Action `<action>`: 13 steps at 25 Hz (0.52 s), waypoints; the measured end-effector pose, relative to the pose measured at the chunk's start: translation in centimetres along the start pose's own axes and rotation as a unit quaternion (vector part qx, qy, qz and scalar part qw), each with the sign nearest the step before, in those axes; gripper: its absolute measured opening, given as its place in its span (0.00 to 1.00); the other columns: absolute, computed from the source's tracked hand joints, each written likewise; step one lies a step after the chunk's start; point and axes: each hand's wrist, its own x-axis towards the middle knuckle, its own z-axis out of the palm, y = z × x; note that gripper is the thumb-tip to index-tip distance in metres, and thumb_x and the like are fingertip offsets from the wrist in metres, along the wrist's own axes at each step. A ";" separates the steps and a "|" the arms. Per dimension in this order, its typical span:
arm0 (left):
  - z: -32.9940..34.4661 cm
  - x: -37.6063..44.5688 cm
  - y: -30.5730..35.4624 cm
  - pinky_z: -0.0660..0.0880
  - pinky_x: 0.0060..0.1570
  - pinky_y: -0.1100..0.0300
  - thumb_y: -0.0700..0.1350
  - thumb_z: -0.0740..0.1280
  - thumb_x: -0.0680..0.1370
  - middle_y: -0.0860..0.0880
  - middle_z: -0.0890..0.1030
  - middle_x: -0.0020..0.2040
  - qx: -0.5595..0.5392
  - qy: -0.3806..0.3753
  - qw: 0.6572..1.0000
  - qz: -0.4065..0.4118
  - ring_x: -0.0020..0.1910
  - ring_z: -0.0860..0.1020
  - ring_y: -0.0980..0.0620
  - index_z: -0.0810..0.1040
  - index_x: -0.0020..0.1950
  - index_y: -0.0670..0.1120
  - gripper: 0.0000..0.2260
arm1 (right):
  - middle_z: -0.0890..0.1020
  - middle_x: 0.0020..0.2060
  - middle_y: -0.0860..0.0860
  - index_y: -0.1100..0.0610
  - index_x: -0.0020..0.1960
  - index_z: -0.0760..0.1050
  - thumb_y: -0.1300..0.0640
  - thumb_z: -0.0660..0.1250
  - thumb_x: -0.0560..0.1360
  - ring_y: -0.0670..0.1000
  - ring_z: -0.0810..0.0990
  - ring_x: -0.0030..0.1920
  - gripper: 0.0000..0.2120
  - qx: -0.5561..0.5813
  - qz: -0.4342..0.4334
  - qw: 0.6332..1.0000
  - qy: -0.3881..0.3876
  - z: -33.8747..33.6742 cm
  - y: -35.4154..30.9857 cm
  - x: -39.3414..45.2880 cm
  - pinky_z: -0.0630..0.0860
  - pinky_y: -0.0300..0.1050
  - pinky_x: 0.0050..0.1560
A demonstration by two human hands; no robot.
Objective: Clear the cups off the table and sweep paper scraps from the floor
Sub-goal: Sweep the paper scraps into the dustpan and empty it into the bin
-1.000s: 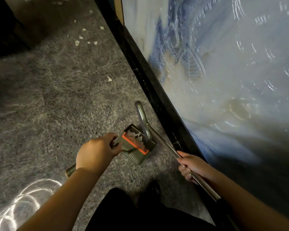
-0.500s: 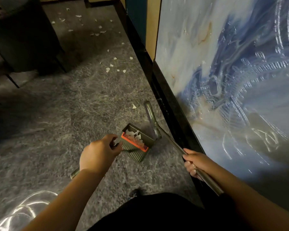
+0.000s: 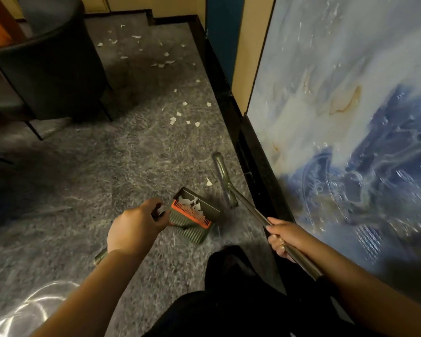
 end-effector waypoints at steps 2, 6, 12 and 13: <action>0.1 3.4 0.7 0.74 0.33 0.58 0.61 0.69 0.73 0.50 0.84 0.41 -0.003 0.007 1.000 -0.023 0.40 0.82 0.44 0.80 0.57 0.56 0.16 | 0.65 0.23 0.50 0.48 0.75 0.58 0.61 0.55 0.82 0.43 0.63 0.17 0.23 -0.026 0.008 1.000 0.000 0.6 -3.7 2.8 0.60 0.31 0.19; -0.6 8.7 1.8 0.72 0.30 0.60 0.61 0.69 0.72 0.50 0.83 0.38 0.005 0.026 0.998 -0.050 0.36 0.81 0.44 0.81 0.55 0.56 0.15 | 0.64 0.23 0.51 0.50 0.75 0.59 0.62 0.54 0.83 0.43 0.63 0.16 0.22 -0.074 0.029 0.997 -0.003 2.0 -9.7 7.4 0.60 0.30 0.19; -1.6 15.8 0.8 0.74 0.30 0.59 0.60 0.69 0.73 0.50 0.82 0.35 0.036 0.025 0.996 -0.072 0.33 0.80 0.44 0.80 0.54 0.56 0.14 | 0.65 0.20 0.50 0.48 0.68 0.63 0.61 0.52 0.83 0.44 0.63 0.16 0.16 -0.070 0.096 0.993 -0.007 5.0 -15.8 12.6 0.60 0.31 0.18; -1.7 17.2 0.3 0.75 0.31 0.58 0.60 0.69 0.73 0.50 0.82 0.35 0.034 0.024 0.997 -0.072 0.34 0.80 0.44 0.80 0.54 0.56 0.14 | 0.65 0.20 0.50 0.49 0.68 0.63 0.60 0.52 0.83 0.44 0.63 0.16 0.15 -0.071 0.103 0.992 -0.006 5.7 -16.4 13.3 0.60 0.31 0.18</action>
